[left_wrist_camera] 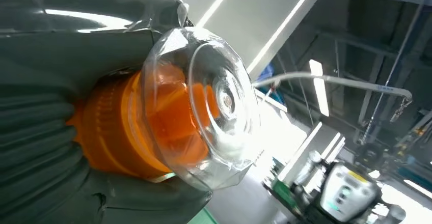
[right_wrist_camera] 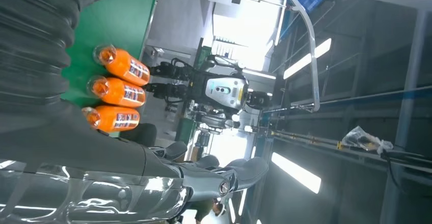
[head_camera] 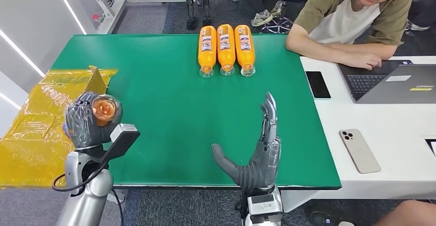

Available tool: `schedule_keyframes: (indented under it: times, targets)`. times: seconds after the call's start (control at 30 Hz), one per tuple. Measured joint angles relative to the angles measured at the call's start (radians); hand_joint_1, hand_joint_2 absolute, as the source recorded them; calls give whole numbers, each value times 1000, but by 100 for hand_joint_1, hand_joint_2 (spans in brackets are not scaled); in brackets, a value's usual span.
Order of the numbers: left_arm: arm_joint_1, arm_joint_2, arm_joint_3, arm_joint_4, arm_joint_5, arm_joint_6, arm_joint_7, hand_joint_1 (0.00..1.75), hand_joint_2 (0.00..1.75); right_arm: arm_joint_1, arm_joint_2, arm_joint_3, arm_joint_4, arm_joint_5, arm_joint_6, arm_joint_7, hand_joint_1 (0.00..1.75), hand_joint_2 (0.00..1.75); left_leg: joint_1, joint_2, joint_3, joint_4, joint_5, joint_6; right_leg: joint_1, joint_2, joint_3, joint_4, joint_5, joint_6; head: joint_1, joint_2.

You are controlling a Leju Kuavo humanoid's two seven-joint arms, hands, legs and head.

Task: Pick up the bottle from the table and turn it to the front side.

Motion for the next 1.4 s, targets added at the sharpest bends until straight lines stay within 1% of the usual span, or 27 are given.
schedule_keyframes:
  times: [0.07,0.17,0.33,0.43,0.5,0.57,0.63,0.73,0.77,0.87,1.03,1.1,1.17,1.23,1.4]
  targets:
    - [-59,41,1,64,-71,3,21,175,175,7,0,-4,-16,2,4,6,0,175,0,0,0,0,1,-1,0,0,0,0,1,-1,0,0]
    - [-124,84,1,137,-109,4,30,175,175,13,0,-9,-33,5,8,11,0,175,0,2,0,0,1,-1,0,1,0,1,2,-2,0,0]
    - [-164,112,0,205,-135,9,45,175,175,18,0,-15,-48,12,10,13,0,175,0,2,0,0,1,-2,0,1,-1,1,2,-2,0,0]
    - [-196,129,-10,253,-233,22,89,175,175,19,0,-17,-54,16,9,13,0,175,0,2,0,0,1,-2,0,1,-2,1,2,-2,0,0]
    - [-228,140,-24,303,-289,26,103,175,175,21,0,-18,-59,19,10,13,0,175,0,2,0,0,1,-2,0,1,-2,1,2,-2,0,0]
    - [-268,155,-46,370,-342,-2,111,175,175,23,0,-20,-65,20,14,14,0,175,0,2,0,0,1,-2,0,1,-2,1,2,-2,0,0]
    - [-306,177,-79,451,-382,-51,123,175,175,24,0,-21,-70,20,19,16,0,175,0,4,0,0,1,-2,0,3,-2,1,2,-3,0,0]
    - [-347,212,-150,556,-395,-131,155,175,175,25,0,-23,-74,16,26,17,0,175,0,6,0,0,2,-2,0,5,-4,2,3,-4,0,0]
    - [-358,223,-174,586,-395,-160,154,175,175,25,0,-23,-74,14,29,17,0,175,0,6,0,0,2,-2,0,6,-4,2,3,-5,0,0]
    - [-379,252,-228,654,-393,-224,109,175,175,26,0,-24,-75,11,36,16,0,175,0,6,0,0,2,-2,0,6,-4,2,3,-5,0,0]
    - [-395,279,-272,717,-391,-243,89,175,175,26,0,-25,-75,10,38,14,0,175,0,6,-1,0,2,-3,0,6,-5,2,3,-5,0,0]
    - [-402,287,-281,734,-385,-280,63,175,175,26,0,-25,-74,6,39,13,0,175,0,6,-1,0,2,-3,0,6,-5,2,3,-5,0,0]
    - [-409,300,-287,750,-373,-354,7,175,175,27,0,-26,-74,0,41,10,0,175,0,7,-1,0,2,-3,0,6,-5,2,3,-5,0,0]
    - [-412,314,-291,764,-358,-408,-37,175,175,28,0,-26,-74,-1,42,8,0,175,0,7,-1,0,2,-3,0,7,-5,2,3,-5,0,0]
    - [-410,329,-293,793,-346,-457,-63,175,175,35,-1,-27,-72,0,46,5,0,175,0,7,-1,0,2,-3,0,6,-6,2,3,-5,0,0]
